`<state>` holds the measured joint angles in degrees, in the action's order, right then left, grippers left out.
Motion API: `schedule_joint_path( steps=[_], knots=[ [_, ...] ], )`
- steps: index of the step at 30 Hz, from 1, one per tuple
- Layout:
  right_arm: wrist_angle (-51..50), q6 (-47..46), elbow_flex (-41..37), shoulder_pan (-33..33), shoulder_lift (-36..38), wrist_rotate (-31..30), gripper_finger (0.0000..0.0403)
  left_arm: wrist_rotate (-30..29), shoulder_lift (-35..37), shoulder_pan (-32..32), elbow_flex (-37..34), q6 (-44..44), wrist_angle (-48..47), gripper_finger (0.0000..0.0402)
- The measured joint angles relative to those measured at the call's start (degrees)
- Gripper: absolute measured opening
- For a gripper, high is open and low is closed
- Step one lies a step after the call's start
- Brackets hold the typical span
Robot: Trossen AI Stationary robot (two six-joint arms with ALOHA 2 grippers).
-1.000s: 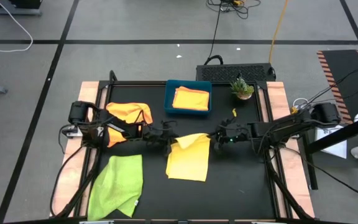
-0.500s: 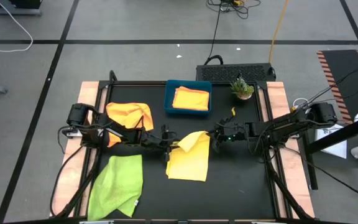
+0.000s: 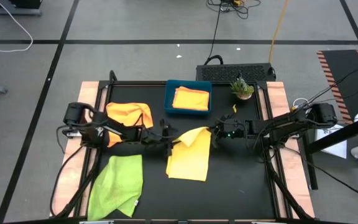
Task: Fold microfiber towels
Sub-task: Fold the yellow microfiber cloth
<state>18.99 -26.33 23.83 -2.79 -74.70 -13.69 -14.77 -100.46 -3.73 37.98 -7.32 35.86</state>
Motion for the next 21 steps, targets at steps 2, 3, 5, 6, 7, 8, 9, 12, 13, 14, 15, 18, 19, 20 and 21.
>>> schedule_joint_path(
  steps=[2,3,5,6,7,8,9,12,13,14,15,18,19,20,21],
  knots=[
    [-0.1,-0.3,0.0,-0.4,0.0,0.0,0.0006,-2.1,1.9,-0.3,1.0,-1.3,-3.1,0.0277],
    [-0.2,-0.6,0.0,-0.6,0.0,0.0,0.0006,-3.1,2.5,-0.6,1.8,-1.8,-4.1,0.029],
    [-0.5,-1.2,0.0,-1.1,0.0,0.0,0.0006,-5.5,3.8,-1.2,2.8,-2.8,-5.8,0.0314],
    [-0.5,-1.3,0.0,-1.3,0.0,0.0,0.0006,-6.3,4.0,-1.6,3.3,-3.5,-6.2,0.0324],
    [-0.5,-1.3,0.0,-1.4,0.0,0.0,0.0006,-6.7,4.0,-2.0,3.8,-4.2,-6.3,0.0331],
    [-0.5,-1.3,0.0,-1.4,0.0,0.0,0.0006,-7.2,4.0,-2.5,4.1,-4.9,-7.0,0.0337],
    [-0.5,-1.5,0.0,-1.4,0.0,0.0,0.0006,-8.0,4.0,-3.0,4.2,-5.6,-8.1,0.0341],
    [-0.5,-1.5,0.0,-1.4,0.0,0.1,0.0006,-10.4,3.8,-4.4,4.8,-6.0,-11.6,0.0341],
    [-0.5,-1.5,0.0,-1.4,0.0,0.2,0.0006,-10.8,3.9,-4.9,4.8,-6.1,-12.2,0.0338],
    [-0.5,-1.5,0.0,-1.4,0.0,0.2,0.0006,-10.8,3.8,-5.4,4.8,-6.3,-12.5,0.0334],
    [-0.6,-1.5,0.0,-1.4,0.0,0.2,0.0006,-10.9,3.8,-6.0,4.8,-6.7,-13.0,0.0328],
    [-0.4,-1.5,0.0,-1.4,0.0,0.2,0.0006,-12.1,2.0,-8.2,5.8,-8.6,-13.2,0.0309],
    [-0.4,-1.6,0.0,-1.4,0.0,0.2,0.0006,-13.1,1.0,-8.9,6.5,-9.2,-13.8,0.0303],
    [-0.3,-1.7,0.0,-1.4,0.0,0.2,0.0006,-14.3,-0.1,-9.5,7.4,-9.8,-14.2,0.0297],
    [-0.3,-1.9,0.0,-1.4,0.0,0.2,0.0006,-15.1,-1.6,-9.9,8.7,-10.2,-14.1,0.0292]
  ],
)
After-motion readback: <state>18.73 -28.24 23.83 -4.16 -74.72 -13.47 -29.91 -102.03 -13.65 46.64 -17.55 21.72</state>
